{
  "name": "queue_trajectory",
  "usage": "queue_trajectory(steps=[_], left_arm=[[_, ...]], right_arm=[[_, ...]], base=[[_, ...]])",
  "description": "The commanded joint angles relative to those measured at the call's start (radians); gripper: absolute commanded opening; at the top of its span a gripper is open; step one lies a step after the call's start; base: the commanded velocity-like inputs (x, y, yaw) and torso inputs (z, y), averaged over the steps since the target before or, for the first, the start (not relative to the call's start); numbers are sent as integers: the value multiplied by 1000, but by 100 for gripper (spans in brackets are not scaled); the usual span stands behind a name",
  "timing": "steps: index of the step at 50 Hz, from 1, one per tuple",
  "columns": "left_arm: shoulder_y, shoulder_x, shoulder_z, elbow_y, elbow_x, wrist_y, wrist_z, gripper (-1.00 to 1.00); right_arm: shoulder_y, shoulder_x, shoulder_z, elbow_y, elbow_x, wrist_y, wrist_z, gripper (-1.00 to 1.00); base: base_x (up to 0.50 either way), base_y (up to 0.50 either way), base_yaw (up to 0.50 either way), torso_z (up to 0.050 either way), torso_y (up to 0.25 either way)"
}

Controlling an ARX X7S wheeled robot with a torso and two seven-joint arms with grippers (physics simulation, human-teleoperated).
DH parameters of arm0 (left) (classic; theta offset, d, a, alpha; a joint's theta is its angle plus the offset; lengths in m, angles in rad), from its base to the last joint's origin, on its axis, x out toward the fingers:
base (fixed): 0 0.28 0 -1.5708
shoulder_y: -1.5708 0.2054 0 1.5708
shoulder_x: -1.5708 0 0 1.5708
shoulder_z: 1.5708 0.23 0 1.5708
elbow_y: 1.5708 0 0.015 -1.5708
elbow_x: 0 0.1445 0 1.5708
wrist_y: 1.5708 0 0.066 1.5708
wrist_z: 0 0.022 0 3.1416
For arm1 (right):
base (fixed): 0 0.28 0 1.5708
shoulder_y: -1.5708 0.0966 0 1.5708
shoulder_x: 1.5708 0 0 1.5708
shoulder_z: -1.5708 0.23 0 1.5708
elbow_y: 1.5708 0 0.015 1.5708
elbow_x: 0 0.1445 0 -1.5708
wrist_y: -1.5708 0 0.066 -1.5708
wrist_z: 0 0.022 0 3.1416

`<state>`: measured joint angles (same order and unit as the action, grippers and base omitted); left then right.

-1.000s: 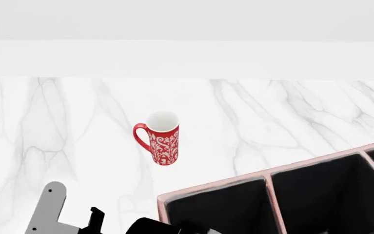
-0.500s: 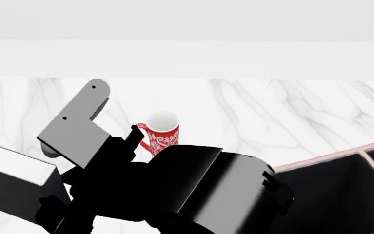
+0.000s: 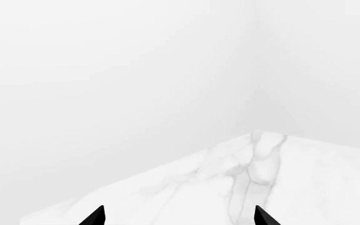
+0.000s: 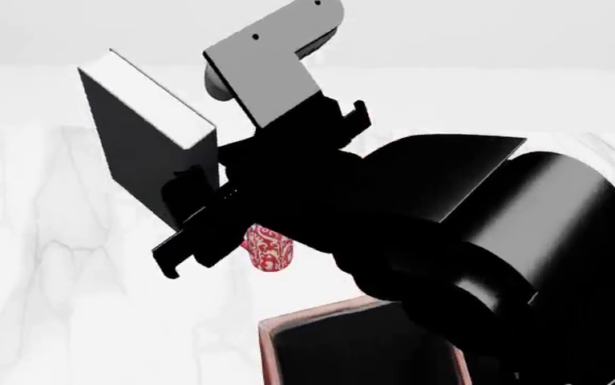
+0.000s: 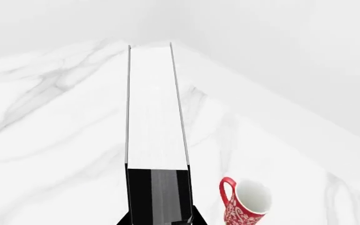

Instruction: Pick up the book and place it in the right compartment of the caddy.

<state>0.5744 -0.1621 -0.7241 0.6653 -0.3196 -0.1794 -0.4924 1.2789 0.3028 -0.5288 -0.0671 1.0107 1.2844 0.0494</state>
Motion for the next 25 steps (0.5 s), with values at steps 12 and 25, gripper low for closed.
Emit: queue_trajectory(steps=[12,25], left_arm=[[-4,-9,11,-2,0,-2,-6,100],[-10,-16,24,-5,5,-6,-12,100]], right_arm=[[62,137,241,81,-7,107,242,-100],[13,227,341,75,12,154,354,-100]], base=[[0,0,0,0,1],[0,0,0,0,2]])
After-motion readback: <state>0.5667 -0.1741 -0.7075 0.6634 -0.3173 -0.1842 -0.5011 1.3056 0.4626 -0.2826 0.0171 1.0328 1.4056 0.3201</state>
